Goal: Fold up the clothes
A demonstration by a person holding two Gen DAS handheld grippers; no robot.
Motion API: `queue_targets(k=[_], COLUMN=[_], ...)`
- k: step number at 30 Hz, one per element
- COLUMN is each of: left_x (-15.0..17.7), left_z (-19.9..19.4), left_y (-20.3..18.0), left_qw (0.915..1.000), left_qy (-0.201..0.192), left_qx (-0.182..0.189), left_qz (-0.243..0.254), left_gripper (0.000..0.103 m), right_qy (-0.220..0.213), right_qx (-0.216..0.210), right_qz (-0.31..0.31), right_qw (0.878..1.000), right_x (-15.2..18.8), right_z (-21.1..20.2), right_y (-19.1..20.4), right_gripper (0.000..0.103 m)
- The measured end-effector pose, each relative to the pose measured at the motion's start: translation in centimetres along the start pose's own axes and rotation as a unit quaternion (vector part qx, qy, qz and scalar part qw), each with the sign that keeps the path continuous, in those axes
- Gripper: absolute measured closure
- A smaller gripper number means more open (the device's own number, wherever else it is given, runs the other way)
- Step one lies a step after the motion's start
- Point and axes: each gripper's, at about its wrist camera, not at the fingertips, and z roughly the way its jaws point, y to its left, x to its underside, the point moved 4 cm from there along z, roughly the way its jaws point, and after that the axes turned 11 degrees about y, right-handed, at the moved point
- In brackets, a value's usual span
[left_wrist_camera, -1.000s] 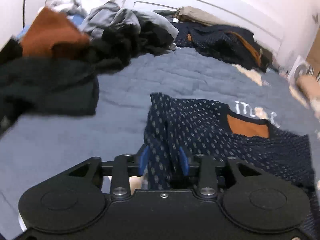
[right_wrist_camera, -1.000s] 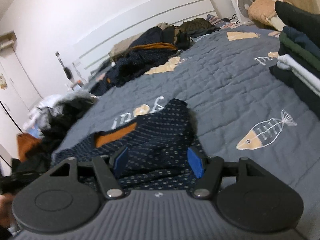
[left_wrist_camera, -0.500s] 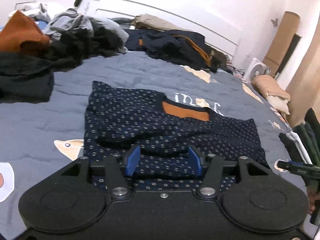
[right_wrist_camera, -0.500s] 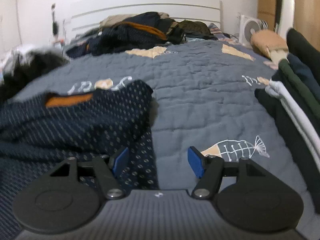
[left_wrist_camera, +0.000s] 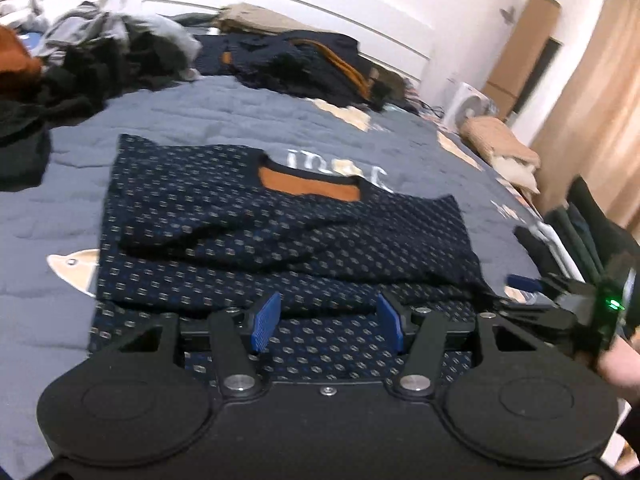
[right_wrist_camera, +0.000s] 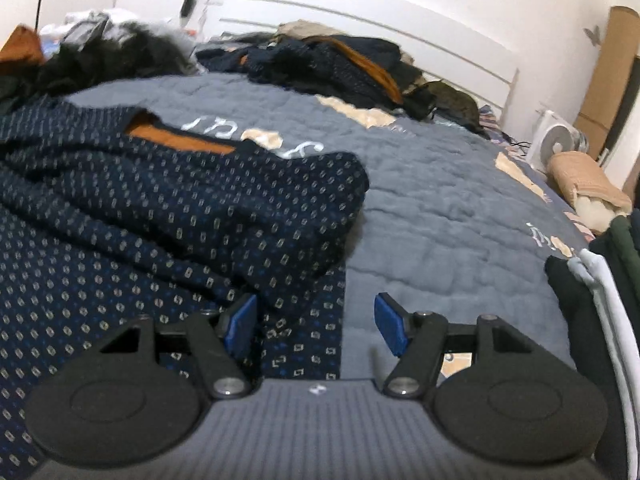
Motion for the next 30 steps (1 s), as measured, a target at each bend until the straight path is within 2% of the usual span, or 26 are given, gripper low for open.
queue_targets(k=[2, 3, 4, 8, 10, 13, 15, 23, 25, 30], left_x=[0.3, 0.3, 0.4, 0.3, 0.1, 0.0, -0.1, -0.2, -0.2, 0.1], left_z=[0.2, 0.3, 0.3, 0.2, 0.1, 0.1, 0.0, 0.3, 0.4, 0.6], left_y=[-0.4, -0.5, -0.5, -0.1, 0.3, 0.7, 0.8, 1.2, 1.1, 1.0], left_qw=[1.0, 0.9999, 0.9999, 1.0, 1.0, 0.9999, 0.9999, 0.9998, 0.9998, 0.9995], left_qy=[0.005, 0.007, 0.007, 0.006, 0.005, 0.007, 0.009, 0.016, 0.017, 0.026], left_qx=[0.004, 0.005, 0.004, 0.002, 0.002, 0.002, 0.0, -0.008, -0.007, -0.002], left_qz=[0.007, 0.009, 0.009, 0.002, -0.004, -0.008, -0.005, -0.008, -0.008, -0.015], left_gripper=[0.05, 0.05, 0.05, 0.05, 0.05, 0.05, 0.05, 0.048, 0.048, 0.048], right_qy=[0.01, 0.015, 0.017, 0.002, 0.009, 0.047, 0.064, 0.029, 0.018, -0.028], right_qx=[-0.001, 0.0, 0.0, 0.027, 0.031, 0.013, -0.002, -0.033, -0.039, -0.054], right_qz=[-0.003, -0.005, -0.007, -0.066, -0.086, -0.105, -0.092, -0.023, -0.013, -0.077], right_qw=[1.0, 1.0, 1.0, 0.997, 0.996, 0.993, 0.994, 0.999, 0.999, 0.995], right_x=[0.2, 0.3, 0.4, 0.4, 0.7, 1.5, 1.8, 0.9, 0.7, 0.4], right_z=[0.5, 0.7, 0.7, -0.5, -0.6, 0.1, 0.5, -1.8, -2.3, -2.9], right_y=[0.0, -0.1, -0.2, -0.2, -0.5, -0.5, -0.7, -2.2, -2.4, -0.1], right_gripper=[0.068, 0.086, 0.09, 0.091, 0.091, 0.091, 0.09, 0.086, 0.079, 0.075])
